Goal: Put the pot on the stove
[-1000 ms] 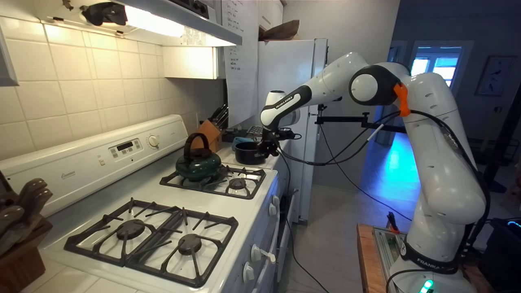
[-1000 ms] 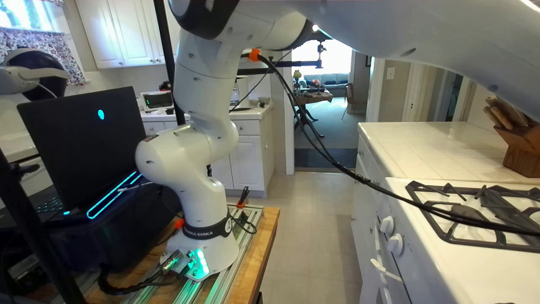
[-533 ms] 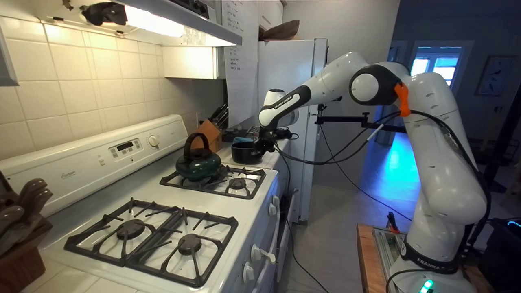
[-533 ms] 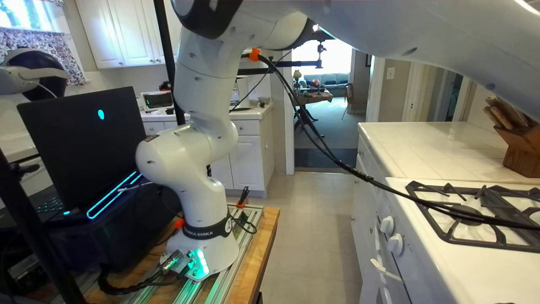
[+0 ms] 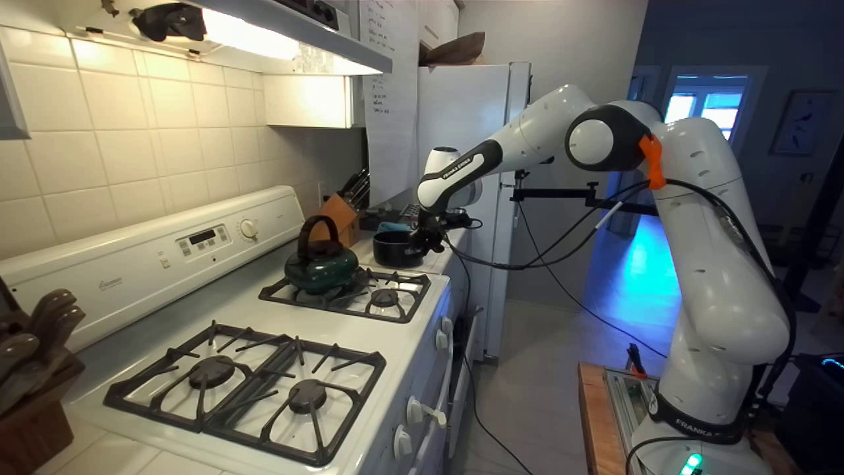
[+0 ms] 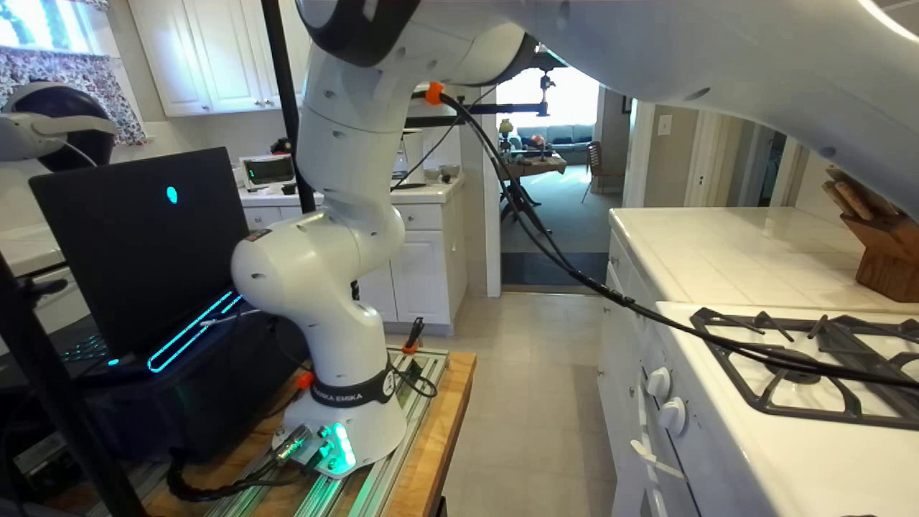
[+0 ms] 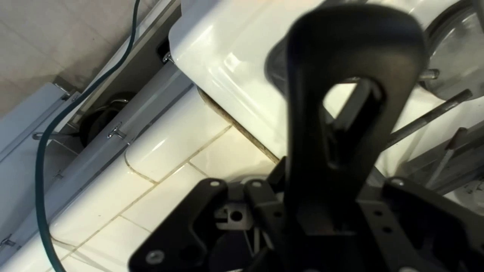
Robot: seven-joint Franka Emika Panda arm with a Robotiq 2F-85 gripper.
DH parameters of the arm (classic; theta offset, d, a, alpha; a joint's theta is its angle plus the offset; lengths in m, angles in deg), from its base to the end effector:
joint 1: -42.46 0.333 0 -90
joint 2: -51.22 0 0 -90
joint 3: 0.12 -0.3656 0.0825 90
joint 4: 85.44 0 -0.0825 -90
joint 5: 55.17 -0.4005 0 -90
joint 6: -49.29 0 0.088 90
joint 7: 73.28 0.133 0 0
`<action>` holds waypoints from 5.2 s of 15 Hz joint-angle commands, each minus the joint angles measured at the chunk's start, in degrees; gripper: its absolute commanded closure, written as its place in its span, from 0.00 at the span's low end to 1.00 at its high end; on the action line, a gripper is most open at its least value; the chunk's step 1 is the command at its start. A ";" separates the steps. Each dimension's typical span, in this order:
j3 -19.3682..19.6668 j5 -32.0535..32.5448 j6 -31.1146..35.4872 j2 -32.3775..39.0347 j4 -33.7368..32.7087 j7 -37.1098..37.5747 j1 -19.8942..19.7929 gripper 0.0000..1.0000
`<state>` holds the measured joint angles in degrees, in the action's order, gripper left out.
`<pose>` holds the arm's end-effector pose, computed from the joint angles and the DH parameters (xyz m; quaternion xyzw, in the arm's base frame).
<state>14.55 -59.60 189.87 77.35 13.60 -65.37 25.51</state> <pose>0.6334 -0.3625 0.3660 0.9293 -0.3400 0.1338 0.0537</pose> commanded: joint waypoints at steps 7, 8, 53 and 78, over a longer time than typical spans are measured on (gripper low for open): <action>0.40 -0.92 -3.44 -0.91 0.50 0.24 -1.71 0.78; 0.30 -1.14 -3.59 -0.81 0.35 0.08 -1.96 0.64; -3.02 -6.54 0.36 3.13 -7.88 0.07 -4.86 0.92; -2.76 -4.05 0.54 -8.30 7.61 5.45 4.83 0.92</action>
<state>11.91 -64.59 189.43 72.54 16.92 -61.59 28.76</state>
